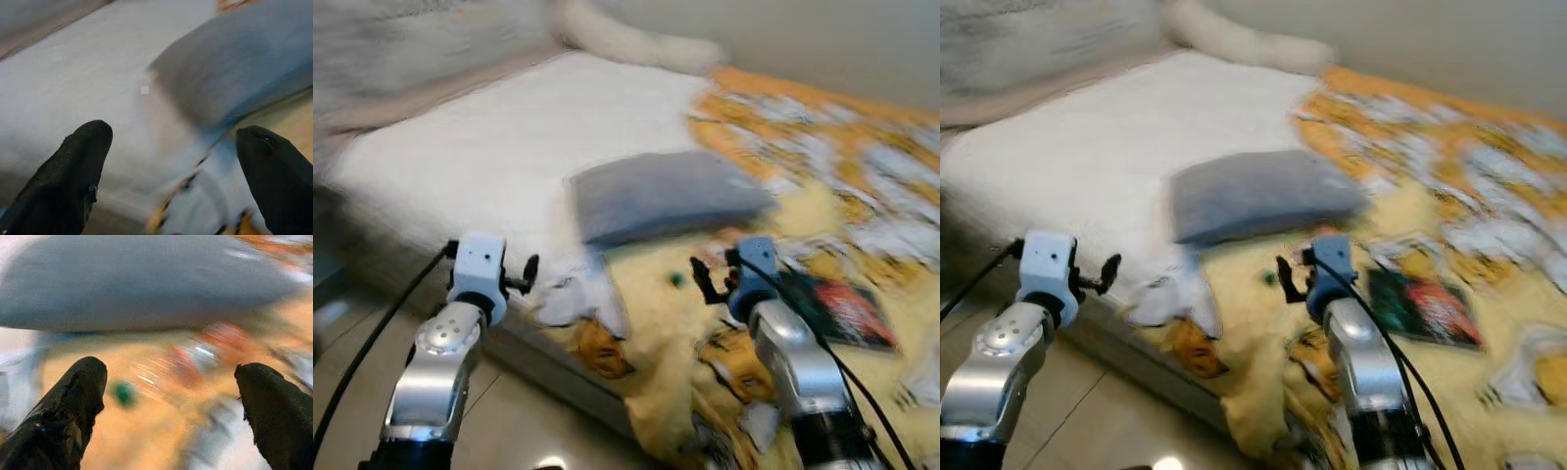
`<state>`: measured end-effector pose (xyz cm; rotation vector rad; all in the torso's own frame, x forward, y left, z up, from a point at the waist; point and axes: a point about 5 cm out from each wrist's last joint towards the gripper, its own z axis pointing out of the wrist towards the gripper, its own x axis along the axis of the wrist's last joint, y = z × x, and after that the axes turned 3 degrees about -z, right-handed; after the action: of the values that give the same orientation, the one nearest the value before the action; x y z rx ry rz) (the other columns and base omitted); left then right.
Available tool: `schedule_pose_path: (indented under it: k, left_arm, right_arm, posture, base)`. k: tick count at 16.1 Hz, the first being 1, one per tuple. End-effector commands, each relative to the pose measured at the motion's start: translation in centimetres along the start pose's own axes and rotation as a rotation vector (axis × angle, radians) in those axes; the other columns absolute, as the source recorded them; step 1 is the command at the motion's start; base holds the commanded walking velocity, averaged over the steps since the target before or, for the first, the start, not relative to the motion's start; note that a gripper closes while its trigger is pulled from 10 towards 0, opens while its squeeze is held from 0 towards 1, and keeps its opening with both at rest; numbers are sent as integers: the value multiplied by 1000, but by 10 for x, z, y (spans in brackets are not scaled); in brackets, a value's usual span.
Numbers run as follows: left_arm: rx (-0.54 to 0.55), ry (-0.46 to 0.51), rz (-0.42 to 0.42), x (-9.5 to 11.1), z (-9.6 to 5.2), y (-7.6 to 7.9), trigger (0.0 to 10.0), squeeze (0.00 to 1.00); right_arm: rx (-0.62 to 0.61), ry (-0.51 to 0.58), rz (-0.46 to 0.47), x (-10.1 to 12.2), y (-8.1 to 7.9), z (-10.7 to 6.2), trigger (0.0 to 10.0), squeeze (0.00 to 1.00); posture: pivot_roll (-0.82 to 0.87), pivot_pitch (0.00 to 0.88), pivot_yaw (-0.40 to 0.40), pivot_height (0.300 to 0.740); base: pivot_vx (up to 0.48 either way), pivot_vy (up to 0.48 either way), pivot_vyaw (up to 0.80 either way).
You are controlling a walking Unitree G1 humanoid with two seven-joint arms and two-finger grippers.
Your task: Clean up the room
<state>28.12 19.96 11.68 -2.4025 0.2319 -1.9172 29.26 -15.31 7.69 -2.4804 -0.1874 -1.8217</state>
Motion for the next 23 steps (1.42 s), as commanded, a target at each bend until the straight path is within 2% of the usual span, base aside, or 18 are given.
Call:
schedule_pose_path:
  k: [1, 3, 10, 13, 16, 19, 23]
  left_arm:
    - [-31, 23, 17, 5, 3, 9, 10000, 0]
    - [-27, 19, 28, 4, 4, 8, 10000, 0]
    - [-3, -5, 24, -4, -1, 2, 10000, 0]
    - [-7, -12, 20, -6, 0, 4, 10000, 0]
    - [-26, -14, 37, -5, 3, 1, 10000, 0]
    - [-35, 1, 45, -3, 3, 0, 10000, 0]
    - [-41, 10, 42, -4, 6, 0, 10000, 0]
  right_arm:
    - [-68, 9, 31, -1, 10, -8, 10000, 1000]
    - [-115, -3, 57, -7, 14, -17, 10000, 1000]
    - [-120, 6, 83, -3, 4, -19, 10000, 1000]
    - [-126, 3, 86, -4, 6, -19, 10000, 1000]
    - [-111, 1, 91, -4, -2, -18, 10000, 1000]
    - [-107, -2, 87, -6, -2, -18, 10000, 1000]
    - [-95, 27, 65, -3, -6, -18, 10000, 1000]
  posture:
    - [34, 0, -11, 740]
    - [25, 0, -3, 740]
    - [27, 0, 2, 740]
    - [41, 0, 9, 740]
    - [38, 0, 24, 740]
    - [48, 0, 18, 740]
    - [26, 0, 35, 740]
  base:
    - [0, 368, -763]
    - [0, 373, -653]
    - [0, 379, -771]
    - [0, 380, -788]
    - [0, 382, -783]
    - [0, 340, -781]
    - [0, -323, -158]
